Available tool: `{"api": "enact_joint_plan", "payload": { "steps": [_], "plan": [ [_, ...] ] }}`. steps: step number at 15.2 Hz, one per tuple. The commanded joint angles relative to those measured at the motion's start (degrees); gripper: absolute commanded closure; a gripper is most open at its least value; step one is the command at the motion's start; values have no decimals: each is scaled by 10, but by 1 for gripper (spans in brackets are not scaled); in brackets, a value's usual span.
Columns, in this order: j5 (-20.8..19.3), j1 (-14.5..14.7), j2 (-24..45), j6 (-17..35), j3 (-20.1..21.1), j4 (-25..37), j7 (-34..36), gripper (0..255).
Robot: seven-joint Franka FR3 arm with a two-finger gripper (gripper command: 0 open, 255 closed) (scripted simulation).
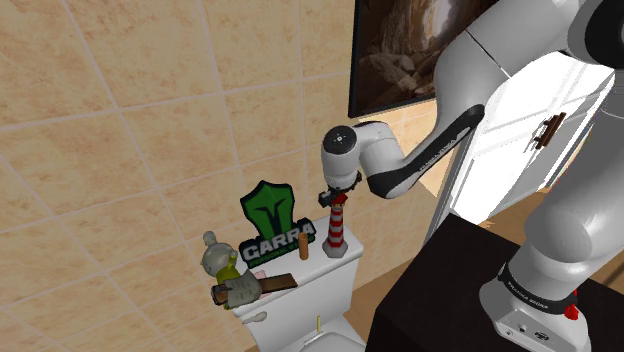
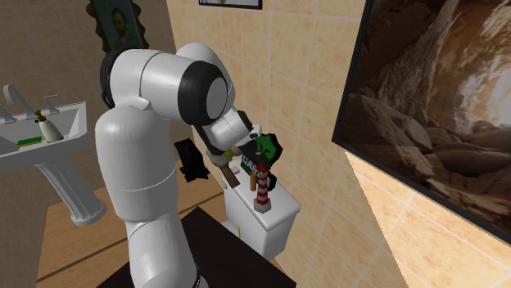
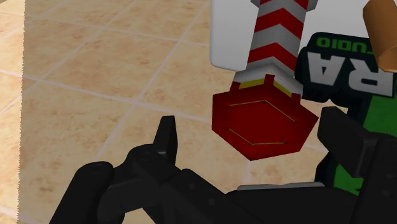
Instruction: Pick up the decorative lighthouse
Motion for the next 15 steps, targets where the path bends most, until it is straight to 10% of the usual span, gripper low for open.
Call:
{"api": "enact_joint_plan", "payload": {
  "steps": [1,6,7,15],
  "plan": [
    [-26,4,20,0,-5,4,22,0],
    [-68,12,51,1,-16,9,58,0],
    [-68,12,50,2,-16,7,58,255],
    [-69,13,51,1,-15,8,60,255]
  ]
}}
